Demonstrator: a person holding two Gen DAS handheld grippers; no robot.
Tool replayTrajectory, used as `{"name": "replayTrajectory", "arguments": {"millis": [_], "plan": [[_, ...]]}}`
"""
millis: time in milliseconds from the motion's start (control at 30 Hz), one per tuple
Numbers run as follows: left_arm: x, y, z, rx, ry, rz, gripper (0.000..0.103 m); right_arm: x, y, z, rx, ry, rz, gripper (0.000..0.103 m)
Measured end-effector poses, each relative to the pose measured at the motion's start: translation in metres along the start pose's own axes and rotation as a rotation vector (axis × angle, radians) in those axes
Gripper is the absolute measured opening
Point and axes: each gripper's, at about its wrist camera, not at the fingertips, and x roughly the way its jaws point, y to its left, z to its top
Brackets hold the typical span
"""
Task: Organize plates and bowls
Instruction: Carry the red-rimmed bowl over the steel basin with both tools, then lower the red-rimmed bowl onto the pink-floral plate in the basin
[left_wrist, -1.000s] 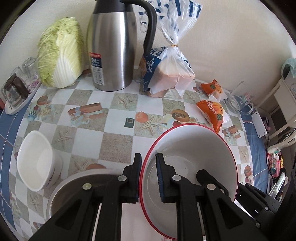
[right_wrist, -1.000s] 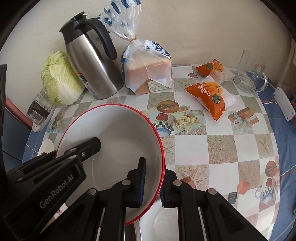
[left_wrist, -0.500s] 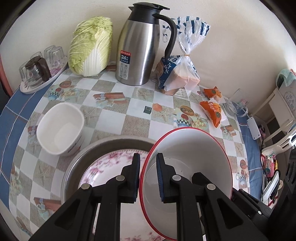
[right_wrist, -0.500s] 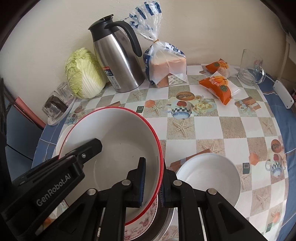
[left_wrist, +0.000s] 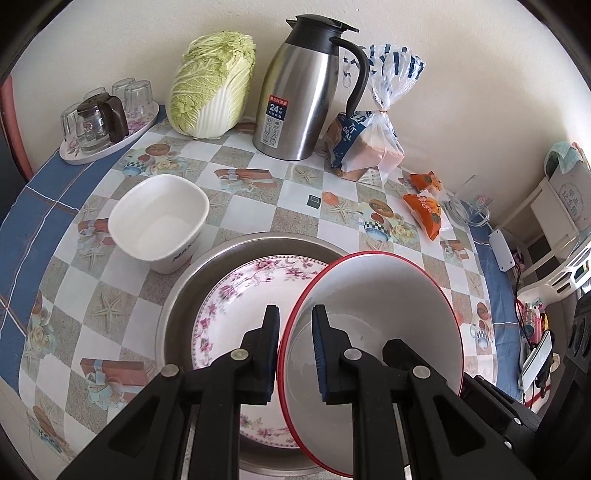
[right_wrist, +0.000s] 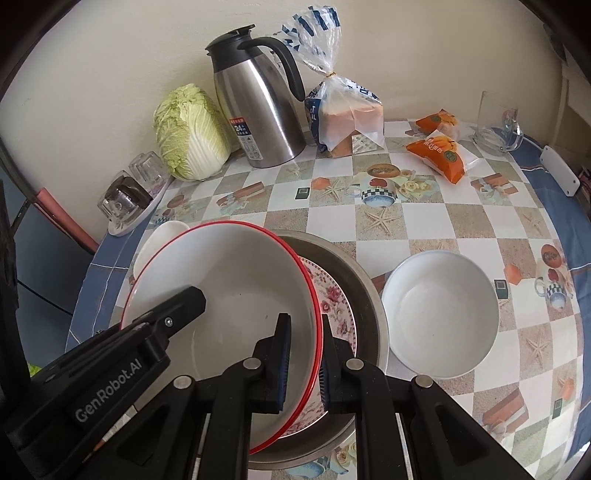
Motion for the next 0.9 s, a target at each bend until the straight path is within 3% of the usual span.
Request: {"name": "replayTrajectory", "arguments": {"millis": [267,900], "plan": [[0.003,0.005,-0.009,0.0,0.027,0.005,0.017,0.006,-0.001,-0.017,0.036,0.029,0.024,0.016],[0.013,0.012,-0.015,-0.026,0.077,-0.008,0.017,0.013,-0.002,-0.018,0.042,0.054,0.014,0.016]]}}
